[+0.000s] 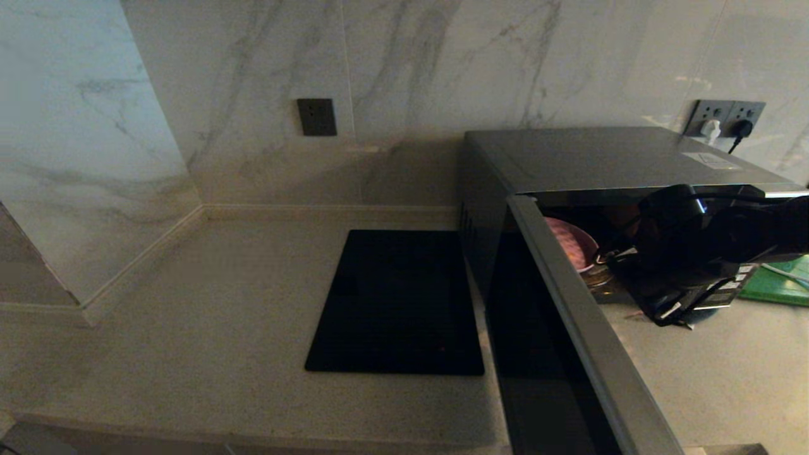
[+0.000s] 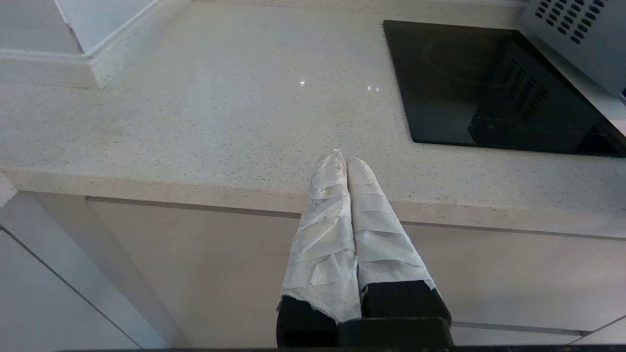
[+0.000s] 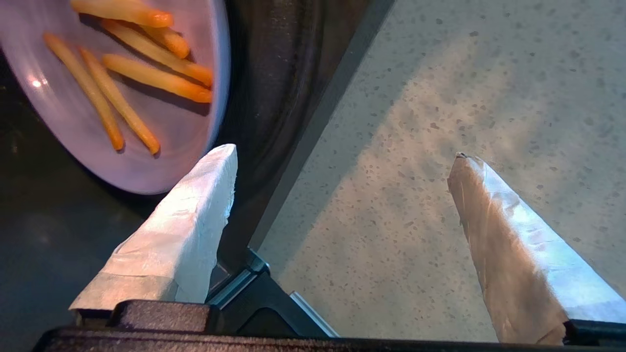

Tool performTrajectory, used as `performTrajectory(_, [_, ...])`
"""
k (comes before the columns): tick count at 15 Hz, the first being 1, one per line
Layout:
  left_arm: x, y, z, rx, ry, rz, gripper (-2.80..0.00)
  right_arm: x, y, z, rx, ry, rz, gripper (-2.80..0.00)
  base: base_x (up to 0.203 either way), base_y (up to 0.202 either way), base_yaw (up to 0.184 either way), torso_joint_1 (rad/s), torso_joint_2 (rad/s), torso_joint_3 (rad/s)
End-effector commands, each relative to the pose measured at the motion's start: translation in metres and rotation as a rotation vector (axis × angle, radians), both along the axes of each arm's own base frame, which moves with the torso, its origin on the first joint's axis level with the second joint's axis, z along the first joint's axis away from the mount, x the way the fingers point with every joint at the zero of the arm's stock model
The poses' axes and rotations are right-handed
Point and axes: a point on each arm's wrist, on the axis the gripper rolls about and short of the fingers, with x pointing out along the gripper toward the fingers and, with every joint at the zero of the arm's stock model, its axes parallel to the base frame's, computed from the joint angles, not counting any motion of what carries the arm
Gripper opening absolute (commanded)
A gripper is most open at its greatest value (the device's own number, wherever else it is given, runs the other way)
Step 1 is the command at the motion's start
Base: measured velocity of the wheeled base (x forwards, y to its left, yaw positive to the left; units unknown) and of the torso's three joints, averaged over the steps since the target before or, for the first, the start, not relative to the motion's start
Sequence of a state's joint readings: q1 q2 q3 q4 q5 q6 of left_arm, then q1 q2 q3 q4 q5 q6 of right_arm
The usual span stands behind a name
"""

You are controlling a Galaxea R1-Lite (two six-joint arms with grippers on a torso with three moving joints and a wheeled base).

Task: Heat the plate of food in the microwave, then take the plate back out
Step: Take the plate out of the microwave

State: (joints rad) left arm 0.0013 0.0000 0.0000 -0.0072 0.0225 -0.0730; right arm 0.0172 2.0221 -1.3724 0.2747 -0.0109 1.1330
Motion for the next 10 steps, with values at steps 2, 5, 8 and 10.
performTrajectory(2, [0.000,0.000,0.000,-0.001,0.000,0.001,-2.80,0.004,0.000,-0.003,0.006,0.004,-0.003,0.00,0.000,0.000,0.000,0.000,0.00,0.000])
performTrajectory(5, [0.000,0.000,0.000,-0.001,0.000,0.001,-2.80,0.007,0.000,-0.009,0.002,0.006,0.002,0.00,0.000,0.000,0.000,0.000,0.00,0.000])
performTrajectory(8, [0.000,0.000,0.000,-0.001,0.001,0.001,-2.80,0.008,0.000,-0.017,-0.001,0.022,0.003,0.00,0.000,0.000,0.000,0.000,0.00,0.000])
performTrajectory(10, [0.000,0.000,0.000,-0.001,0.001,0.001,-2.80,0.009,0.000,-0.020,-0.001,0.002,0.004,0.00,0.000,0.000,0.000,0.000,0.00,0.000])
